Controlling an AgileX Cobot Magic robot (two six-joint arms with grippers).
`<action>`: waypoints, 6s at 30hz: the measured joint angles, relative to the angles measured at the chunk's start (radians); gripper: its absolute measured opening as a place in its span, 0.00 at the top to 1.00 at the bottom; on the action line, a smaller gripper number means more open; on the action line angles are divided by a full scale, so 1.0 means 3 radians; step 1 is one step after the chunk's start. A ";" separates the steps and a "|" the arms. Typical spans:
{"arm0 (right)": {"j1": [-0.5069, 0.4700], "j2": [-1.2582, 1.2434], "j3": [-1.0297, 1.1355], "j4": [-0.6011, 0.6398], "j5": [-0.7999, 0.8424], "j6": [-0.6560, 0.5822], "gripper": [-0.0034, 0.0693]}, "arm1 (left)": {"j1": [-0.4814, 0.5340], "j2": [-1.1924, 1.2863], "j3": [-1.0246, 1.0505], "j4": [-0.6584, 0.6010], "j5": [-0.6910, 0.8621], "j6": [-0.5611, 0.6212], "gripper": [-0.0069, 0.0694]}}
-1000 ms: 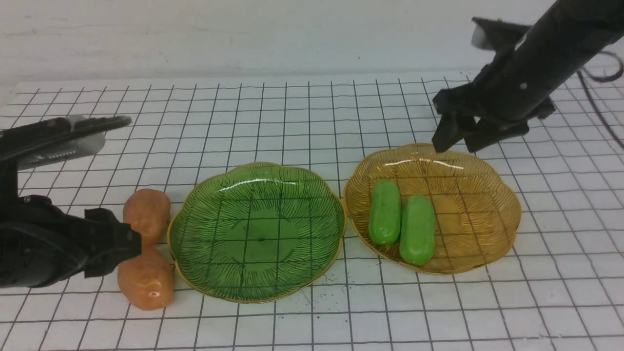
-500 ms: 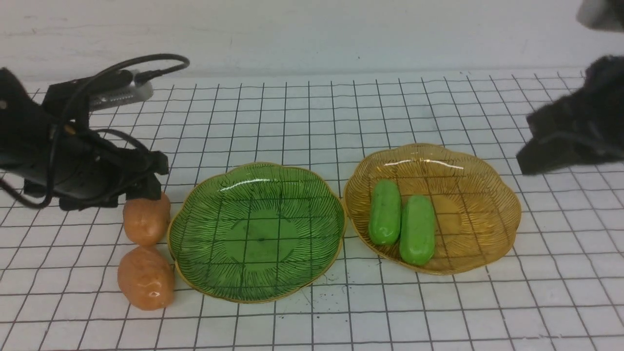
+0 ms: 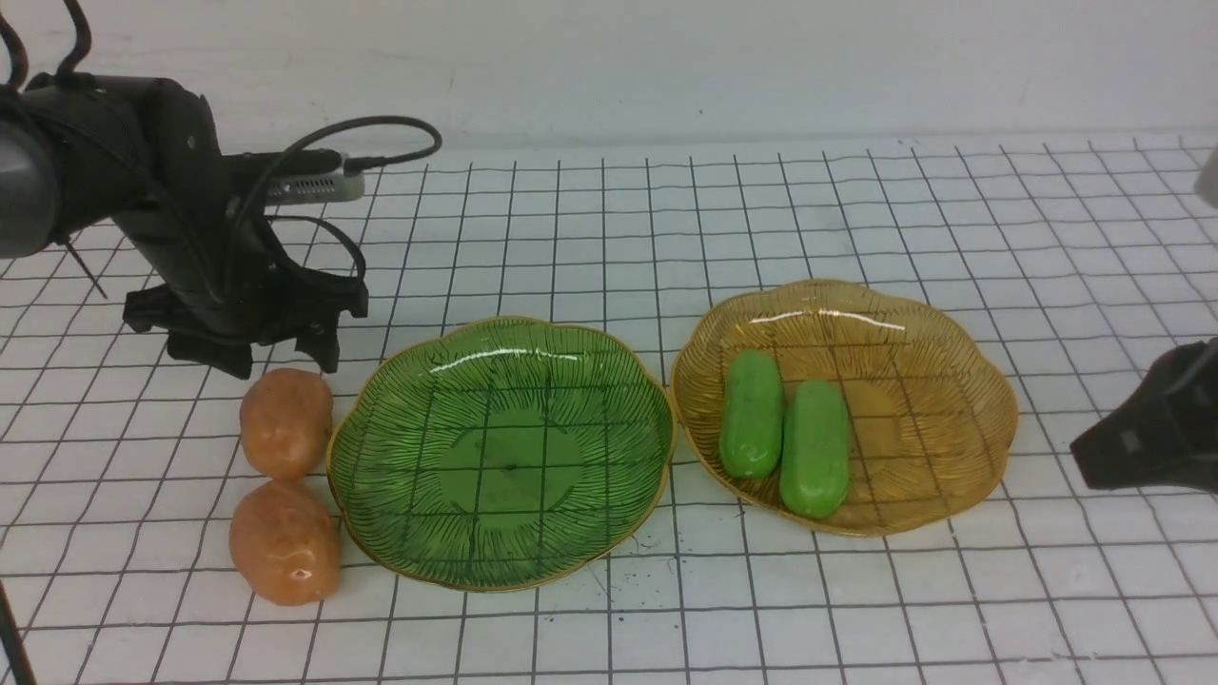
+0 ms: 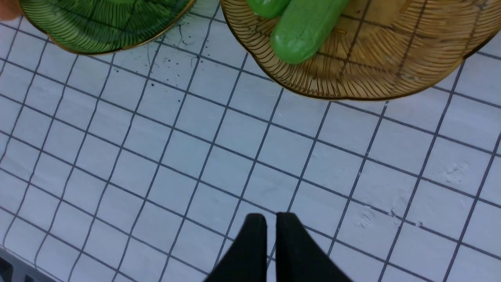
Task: Put different types of vegetables on the plate.
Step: 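Put the potatoes from the left side into the left plate with the left gripper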
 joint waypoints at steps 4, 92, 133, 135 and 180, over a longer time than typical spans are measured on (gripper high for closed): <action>0.0000 0.0000 0.0000 -0.0002 0.0000 0.0000 0.92 | 0.0000 0.0100 -0.0020 0.0091 0.0017 -0.0027 0.17; 0.0000 0.0000 0.0003 0.0160 -0.0003 0.0050 0.92 | -0.1142 0.0477 -0.1853 -0.0326 0.1147 0.0595 0.14; 0.0000 0.0000 0.0003 0.0184 -0.0003 -0.0024 0.92 | 0.0640 -0.0602 0.1002 -0.1191 0.0460 -0.0024 0.37; 0.0000 0.0000 0.0003 0.0184 -0.0003 -0.0024 0.92 | 0.0640 -0.0556 0.1002 -0.1251 0.0415 -0.0024 0.28; 0.0000 0.0000 0.0003 0.0222 -0.0003 -0.0024 0.92 | -0.0214 -0.0292 -0.0876 -0.0884 0.1072 0.0497 0.32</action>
